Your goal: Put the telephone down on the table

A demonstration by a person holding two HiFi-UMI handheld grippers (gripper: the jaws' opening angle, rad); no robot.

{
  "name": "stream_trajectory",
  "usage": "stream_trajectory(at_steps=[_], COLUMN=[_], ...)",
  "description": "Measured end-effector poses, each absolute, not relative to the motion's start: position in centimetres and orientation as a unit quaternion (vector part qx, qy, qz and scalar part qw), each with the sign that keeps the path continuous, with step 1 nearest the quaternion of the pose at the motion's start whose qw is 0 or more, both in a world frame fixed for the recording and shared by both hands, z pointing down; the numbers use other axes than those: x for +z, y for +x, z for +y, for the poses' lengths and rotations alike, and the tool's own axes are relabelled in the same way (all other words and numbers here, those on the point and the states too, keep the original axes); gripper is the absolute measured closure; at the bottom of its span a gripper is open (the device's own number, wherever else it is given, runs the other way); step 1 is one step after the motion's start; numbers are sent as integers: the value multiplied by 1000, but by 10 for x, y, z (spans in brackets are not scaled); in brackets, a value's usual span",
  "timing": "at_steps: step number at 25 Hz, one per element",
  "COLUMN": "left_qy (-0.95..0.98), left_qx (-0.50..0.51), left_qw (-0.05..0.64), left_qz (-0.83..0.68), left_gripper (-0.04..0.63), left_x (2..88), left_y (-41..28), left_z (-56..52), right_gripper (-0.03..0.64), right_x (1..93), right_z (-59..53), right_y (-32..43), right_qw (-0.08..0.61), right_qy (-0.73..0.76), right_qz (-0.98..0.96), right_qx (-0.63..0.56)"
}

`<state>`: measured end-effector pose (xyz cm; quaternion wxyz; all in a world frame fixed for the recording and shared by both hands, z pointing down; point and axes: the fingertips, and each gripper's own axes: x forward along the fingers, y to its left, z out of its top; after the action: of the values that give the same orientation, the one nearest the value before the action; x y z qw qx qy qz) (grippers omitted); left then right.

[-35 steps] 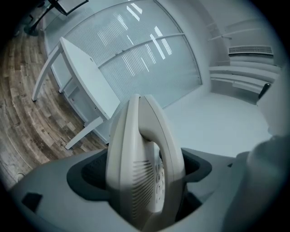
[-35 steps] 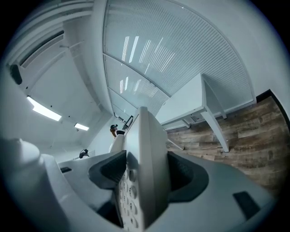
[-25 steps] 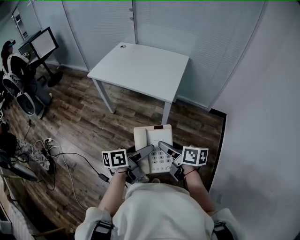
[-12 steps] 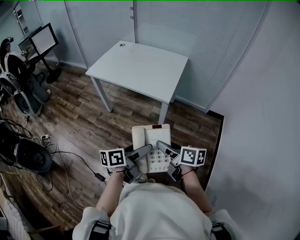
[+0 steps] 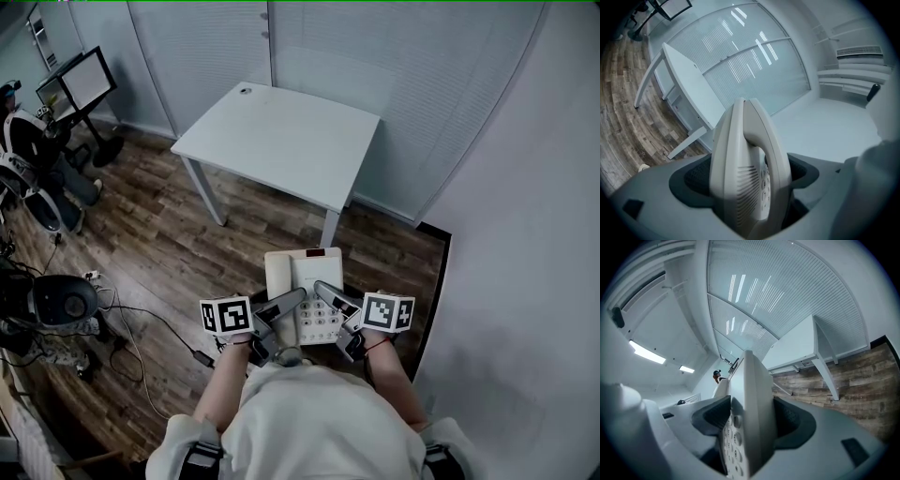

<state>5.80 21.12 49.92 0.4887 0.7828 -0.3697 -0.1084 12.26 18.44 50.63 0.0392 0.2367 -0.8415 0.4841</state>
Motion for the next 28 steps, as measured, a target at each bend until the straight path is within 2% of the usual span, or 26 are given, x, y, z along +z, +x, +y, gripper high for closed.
stream_trajectory(at_steps=[11, 18, 28], left_qy=[789, 782, 788], left_qx=[-108, -113, -106], left_qw=[483, 494, 498], left_qz=[-364, -363, -347], left_gripper=[164, 164, 164], left_x=[508, 501, 494], left_y=[54, 15, -13], left_z=[202, 97, 27], right_gripper=[324, 324, 324], right_x=[514, 507, 499], right_z=[176, 70, 3], right_y=[118, 79, 51], right_qw=[37, 48, 42], right_qy=[239, 242, 258], right_qz=[-846, -841, -837], right_qx=[476, 482, 481])
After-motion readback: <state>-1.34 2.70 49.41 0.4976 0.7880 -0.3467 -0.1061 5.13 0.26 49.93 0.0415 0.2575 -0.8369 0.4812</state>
